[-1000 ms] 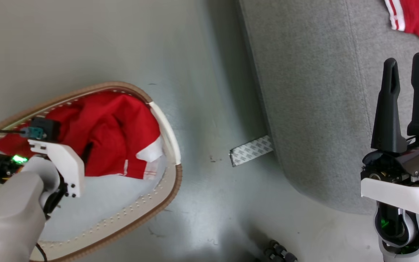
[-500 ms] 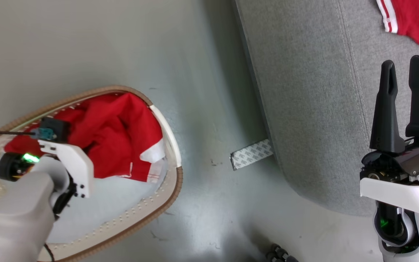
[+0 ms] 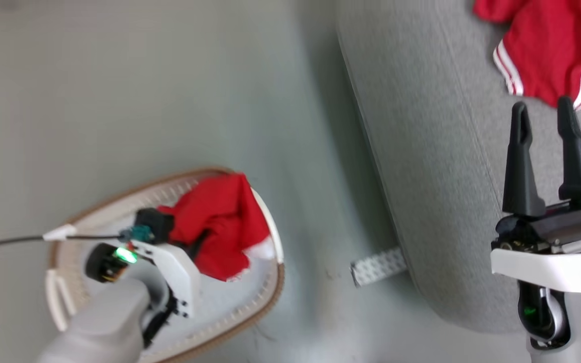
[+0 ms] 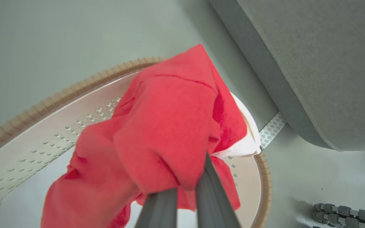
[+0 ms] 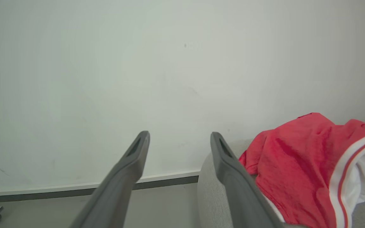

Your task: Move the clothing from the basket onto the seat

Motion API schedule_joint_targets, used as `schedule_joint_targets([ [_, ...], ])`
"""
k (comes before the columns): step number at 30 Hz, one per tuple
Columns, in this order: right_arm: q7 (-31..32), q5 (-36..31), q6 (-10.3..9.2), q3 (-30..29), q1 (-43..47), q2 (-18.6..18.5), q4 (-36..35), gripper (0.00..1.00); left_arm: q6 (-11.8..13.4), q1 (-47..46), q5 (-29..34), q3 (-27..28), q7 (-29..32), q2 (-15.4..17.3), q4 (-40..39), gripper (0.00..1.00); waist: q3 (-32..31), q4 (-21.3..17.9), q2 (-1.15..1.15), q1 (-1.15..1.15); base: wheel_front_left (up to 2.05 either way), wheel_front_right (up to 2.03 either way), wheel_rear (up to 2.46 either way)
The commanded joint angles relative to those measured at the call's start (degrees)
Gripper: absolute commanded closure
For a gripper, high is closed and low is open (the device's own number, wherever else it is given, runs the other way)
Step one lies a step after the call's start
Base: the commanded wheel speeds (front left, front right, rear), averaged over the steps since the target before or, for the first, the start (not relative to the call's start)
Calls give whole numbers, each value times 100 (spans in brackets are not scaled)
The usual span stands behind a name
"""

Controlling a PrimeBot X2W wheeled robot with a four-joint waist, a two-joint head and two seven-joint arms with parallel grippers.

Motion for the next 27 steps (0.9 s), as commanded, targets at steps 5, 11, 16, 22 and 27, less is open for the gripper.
schedule_joint_targets([
  [5, 1, -276, -13, -76, 247, -7, 271, 0, 11, 240, -90, 14, -117, -173, -325, 100, -1187, 708, 0, 0, 0, 0, 0],
  [11, 1, -343, -13, -18, 394, -11, 498, 0, 11, 445, 300, 482, -114, -301, -862, 100, -1884, 1092, 0, 0, 0, 0, 0],
  [16, 1, -317, -13, 48, 578, -10, 732, 0, 33, 670, 702, 927, -114, -377, -1326, 100, -2440, 1354, 0, 0, 0, 0, 0],
  [22, 2, -165, -13, 225, 852, -7, 1006, 0, 63, 757, 1023, 1264, -114, -439, -1802, 100, -2949, 1641, 0, 0, 0, 0, 0],
  [27, 2, -115, -13, 426, 1011, -8, 1196, 0, 100, 644, 1156, 1377, -114, -440, -2059, 100, -3195, 1787, 0, 0, 0, 0, 0],
])
